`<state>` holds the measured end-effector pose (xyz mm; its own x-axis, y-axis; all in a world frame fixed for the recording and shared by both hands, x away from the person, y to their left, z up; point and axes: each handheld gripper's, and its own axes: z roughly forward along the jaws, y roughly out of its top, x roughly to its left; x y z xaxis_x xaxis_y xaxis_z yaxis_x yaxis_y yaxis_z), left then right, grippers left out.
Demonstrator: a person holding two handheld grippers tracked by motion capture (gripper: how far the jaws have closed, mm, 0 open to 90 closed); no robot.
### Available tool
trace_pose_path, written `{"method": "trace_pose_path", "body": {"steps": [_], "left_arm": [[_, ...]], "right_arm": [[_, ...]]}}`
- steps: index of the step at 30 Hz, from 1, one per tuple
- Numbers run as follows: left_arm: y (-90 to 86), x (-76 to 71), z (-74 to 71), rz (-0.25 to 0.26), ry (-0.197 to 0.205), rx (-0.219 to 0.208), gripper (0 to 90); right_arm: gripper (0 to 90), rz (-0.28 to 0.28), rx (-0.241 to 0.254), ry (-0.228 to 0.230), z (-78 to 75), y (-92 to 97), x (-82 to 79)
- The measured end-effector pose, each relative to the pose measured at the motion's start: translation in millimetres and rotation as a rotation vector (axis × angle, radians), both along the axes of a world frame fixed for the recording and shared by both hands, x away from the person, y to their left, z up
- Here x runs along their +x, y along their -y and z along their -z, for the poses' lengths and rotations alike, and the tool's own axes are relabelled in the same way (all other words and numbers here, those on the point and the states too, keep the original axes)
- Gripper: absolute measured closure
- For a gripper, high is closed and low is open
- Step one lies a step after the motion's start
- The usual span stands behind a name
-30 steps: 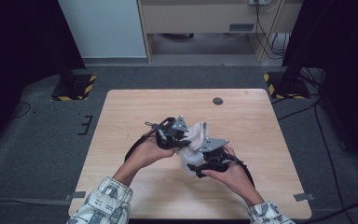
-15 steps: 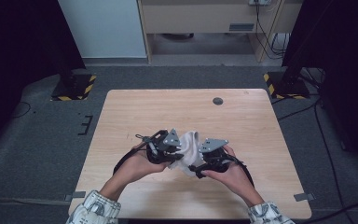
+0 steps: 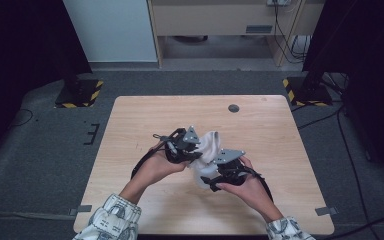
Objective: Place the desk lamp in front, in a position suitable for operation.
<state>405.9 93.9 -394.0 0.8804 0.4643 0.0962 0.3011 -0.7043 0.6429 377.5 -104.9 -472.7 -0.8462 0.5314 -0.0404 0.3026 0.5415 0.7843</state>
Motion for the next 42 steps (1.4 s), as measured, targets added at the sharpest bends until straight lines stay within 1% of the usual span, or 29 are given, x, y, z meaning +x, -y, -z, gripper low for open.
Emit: {"method": "trace_pose_path", "body": {"steps": [4,7,8,11,12,13,15,16,17,18,19,20,21,22,24,25,26,27,28,29,30,32,33,34,35,37,39,41,42], "left_arm": [[-17.5,-3.8,2.0,-0.017,-0.004,0.001,78.0],[-27.9,-10.6,3.6,-0.005,-0.003,-0.011,78.0],[-31.9,-17.7,4.9,0.005,-0.003,-0.024,78.1],[-35.5,-28.4,9.3,0.018,0.003,-0.022,78.1],[-35.5,-28.4,9.3,0.018,0.003,-0.022,78.1],[-36.0,-31.0,12.0,0.018,0.008,-0.011,78.1],[-36.3,-34.2,20.0,0.013,0.000,-0.020,78.1],[-36.3,-34.5,29.8,0.007,-0.013,-0.023,78.1],[-36.4,-33.9,34.8,0.006,-0.021,-0.024,78.1],[-36.4,-33.9,34.8,0.006,-0.021,-0.024,78.1],[-35.6,-33.1,44.8,0.003,-0.025,-0.028,78.1],[-35.6,-33.1,44.8,0.003,-0.025,-0.028,78.0],[-33.6,-32.1,52.9,-0.005,-0.027,-0.027,78.0],[-32.3,-31.9,56.7,-0.007,-0.028,-0.033,78.0],[-31.4,-30.3,64.8,-0.008,-0.037,-0.027,78.1],[-31.3,-29.0,69.3,-0.001,-0.045,-0.010,78.0],[-31.3,-29.0,69.3,-0.001,-0.045,-0.010,78.1],[-30.1,-27.8,78.9,0.005,-0.064,0.007,78.1],[-30.1,-27.8,78.9,0.005,-0.064,0.007,78.1],[-29.1,-27.3,83.0,0.012,-0.076,0.014,78.2],[-28.8,-27.2,84.1,0.017,-0.076,0.013,78.2],[-31.8,-26.7,77.1,0.015,-0.065,-0.010,78.3],[-31.8,-26.7,77.1,0.015,-0.065,-0.010,78.3],[-38.0,-27.0,66.6,0.007,-0.054,-0.065,78.3],[-38.0,-27.0,66.6,0.007,-0.054,-0.065,78.3],[-45.7,-30.2,54.8,0.004,-0.049,-0.147,78.3],[-44.6,-32.9,55.3,0.014,-0.045,-0.136,78.4],[-39.9,-33.0,61.4,0.024,-0.047,-0.088,78.3],[-39.9,-33.0,61.4,0.024,-0.047,-0.088,78.3]], "right_arm": [[9.6,0.002,0.005,-0.003,0.0,-0.2,1.2],[9.6,0.010,0.007,-0.002,0.3,-1.1,0.3],[9.6,0.012,0.009,-0.003,0.6,-1.1,0.2],[9.6,0.016,0.011,-0.004,0.7,-1.2,-0.4],[9.6,0.017,0.011,-0.002,0.8,-1.2,-0.5],[9.6,0.017,0.011,-0.002,0.8,-1.2,-0.5],[9.6,0.015,0.013,-0.005,1.0,-0.9,-0.2],[9.6,0.014,0.014,-0.005,1.0,-0.7,0.2],[9.6,0.013,0.014,-0.005,1.0,-0.7,0.2],[9.6,0.013,0.014,-0.005,1.0,-0.7,0.2],[9.7,0.012,0.013,-0.006,0.9,-0.7,0.3],[9.7,0.012,0.013,-0.006,0.9,-0.7,0.3],[9.7,0.010,0.009,-0.005,0.6,-0.3,0.4],[9.7,0.010,0.008,-0.006,0.5,0.0,0.6],[9.7,0.014,0.009,-0.005,0.6,0.3,0.6],[9.7,0.014,0.008,-0.005,0.5,0.3,0.5],[9.7,0.015,0.005,-0.001,0.7,0.1,0.1],[9.7,0.015,0.003,0.001,1.0,0.0,-0.2],[9.7,0.015,0.003,0.001,1.0,0.0,-0.2],[9.7,0.014,-0.002,0.001,2.1,-0.3,0.0],[9.7,0.014,-0.002,0.001,2.1,-0.3,0.0],[9.6,0.013,-0.011,-0.001,3.7,-0.7,0.4],[9.6,0.013,-0.011,-0.001,3.7,-0.7,0.4],[9.6,0.012,-0.013,-0.003,4.2,-1.1,0.6],[9.6,0.012,-0.013,-0.003,4.2,-1.1,0.6],[9.6,0.010,-0.015,-0.002,4.1,-1.6,0.7],[9.6,0.011,-0.015,-0.004,4.0,-2.0,0.5],[9.6,0.012,-0.016,-0.004,4.0,-2.4,0.4],[9.6,0.012,-0.016,-0.004,4.0,-2.4,0.4]]}}
